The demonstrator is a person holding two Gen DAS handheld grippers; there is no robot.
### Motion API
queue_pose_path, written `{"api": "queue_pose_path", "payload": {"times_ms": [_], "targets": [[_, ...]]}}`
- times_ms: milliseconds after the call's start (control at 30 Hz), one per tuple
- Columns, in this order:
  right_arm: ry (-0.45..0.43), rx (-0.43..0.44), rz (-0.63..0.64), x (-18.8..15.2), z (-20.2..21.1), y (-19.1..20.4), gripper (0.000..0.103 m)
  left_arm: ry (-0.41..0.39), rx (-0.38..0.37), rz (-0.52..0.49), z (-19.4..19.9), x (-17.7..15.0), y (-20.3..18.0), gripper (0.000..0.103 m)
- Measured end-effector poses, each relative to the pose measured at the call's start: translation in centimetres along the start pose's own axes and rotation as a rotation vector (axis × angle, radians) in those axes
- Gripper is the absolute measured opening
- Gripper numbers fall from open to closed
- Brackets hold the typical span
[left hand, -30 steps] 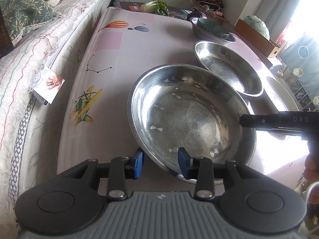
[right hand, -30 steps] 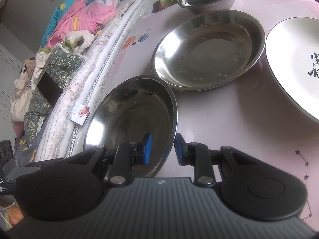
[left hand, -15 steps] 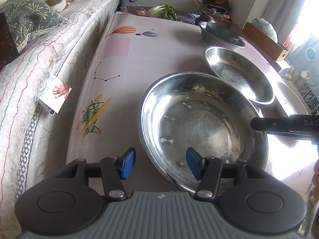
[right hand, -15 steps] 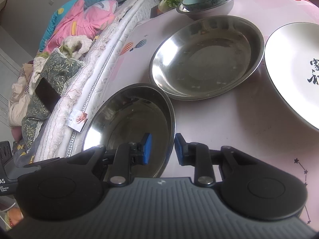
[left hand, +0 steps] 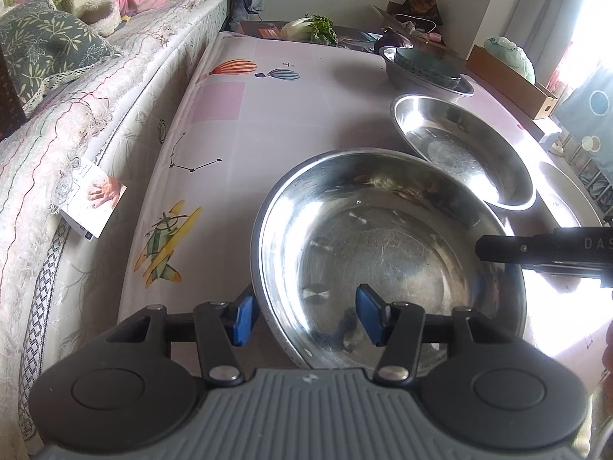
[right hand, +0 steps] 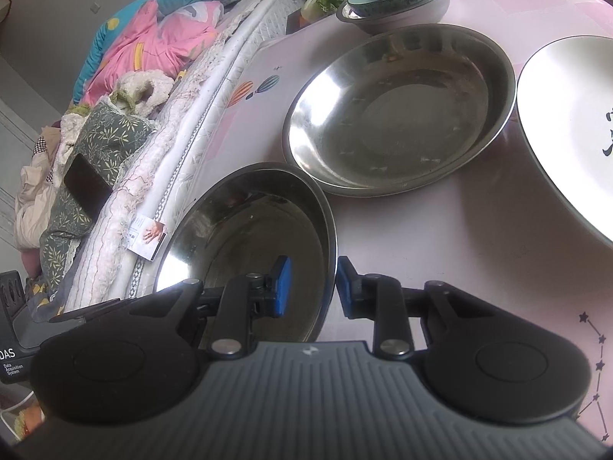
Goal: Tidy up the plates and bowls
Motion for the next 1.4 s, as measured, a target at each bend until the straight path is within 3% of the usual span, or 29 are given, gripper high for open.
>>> {"api": "queue_pose_path", "payload": {"times_ms": [400, 1067, 1400], "targets": [[0.002, 0.019, -0.006, 0.0, -0.3, -0.1, 0.024, -0.01, -0.004, 0.008, 0.1, 0.0, 0.4, 0.045], [-0.006, 0.02, -0.024, -0.2, 0.2, -0.5, 0.024, 0.001, -0.036, -0.004, 0.7, -0.8, -0.4, 0.045], [-0.013, 0.008, -0.012, -0.2, 0.1, -0.6, 0.023, -0.022, 0.01, -0.054, 0.4, -0.9, -0.6, 0.043]]}}
Point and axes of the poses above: each gripper's, at about its wrist camera, not at the fingertips, and z roughly against the way its jaws point, y to its left, x to its top, the point moved 8 cm from there along -z, roughly the way its jaws point, and after that the axes turned 2 degrees about x, right-handed, at the moved point
